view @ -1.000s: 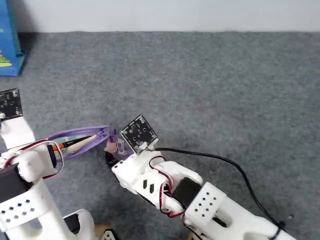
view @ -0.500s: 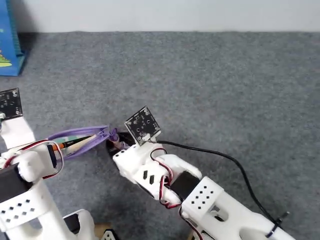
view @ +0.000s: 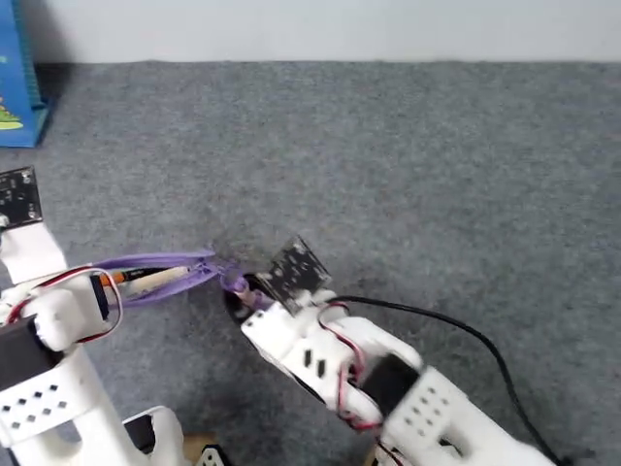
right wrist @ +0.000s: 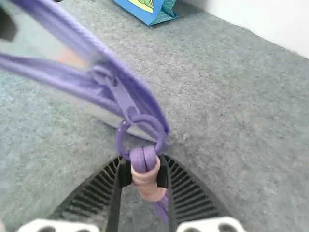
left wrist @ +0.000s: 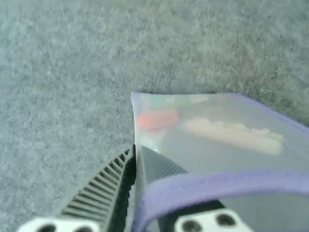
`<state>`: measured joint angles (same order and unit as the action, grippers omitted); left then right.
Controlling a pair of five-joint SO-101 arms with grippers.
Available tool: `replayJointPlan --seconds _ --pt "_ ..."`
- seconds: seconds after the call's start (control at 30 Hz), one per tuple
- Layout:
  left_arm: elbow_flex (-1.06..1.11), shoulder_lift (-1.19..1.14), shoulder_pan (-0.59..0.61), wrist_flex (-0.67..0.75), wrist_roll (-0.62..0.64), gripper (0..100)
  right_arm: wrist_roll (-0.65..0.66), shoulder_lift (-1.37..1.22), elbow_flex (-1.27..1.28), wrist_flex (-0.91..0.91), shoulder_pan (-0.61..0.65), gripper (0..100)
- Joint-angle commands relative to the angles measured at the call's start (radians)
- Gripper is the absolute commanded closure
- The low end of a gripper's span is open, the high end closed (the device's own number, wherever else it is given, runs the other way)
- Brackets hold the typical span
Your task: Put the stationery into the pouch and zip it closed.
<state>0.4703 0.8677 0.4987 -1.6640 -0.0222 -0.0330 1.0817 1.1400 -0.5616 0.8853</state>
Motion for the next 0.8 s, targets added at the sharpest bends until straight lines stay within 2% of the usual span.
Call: replayJointPlan --seconds 0.0,0.2,0.33,0.47,0.77 --pt "0.013 -0.043 -0.066 0.078 0.008 98 0.02 0.216 -0.011 -0.183 0.007 99.1" --pt "0.016 -0.051 -0.333 0.118 0.008 97 0.063 0.447 -0.009 -0.441 0.139 99.1" --pt "0.019 -0.049 -0.509 0.132 0.012 84 0.061 0.515 -0.009 -0.552 0.163 99.1" --pt "0.033 -0.044 -0.617 0.169 0.009 75 0.061 0.559 -0.008 -0.607 0.163 99.1" --pt "0.027 -0.043 -0.847 0.175 0.006 74 0.061 0.625 -0.008 -0.628 0.162 99.1"
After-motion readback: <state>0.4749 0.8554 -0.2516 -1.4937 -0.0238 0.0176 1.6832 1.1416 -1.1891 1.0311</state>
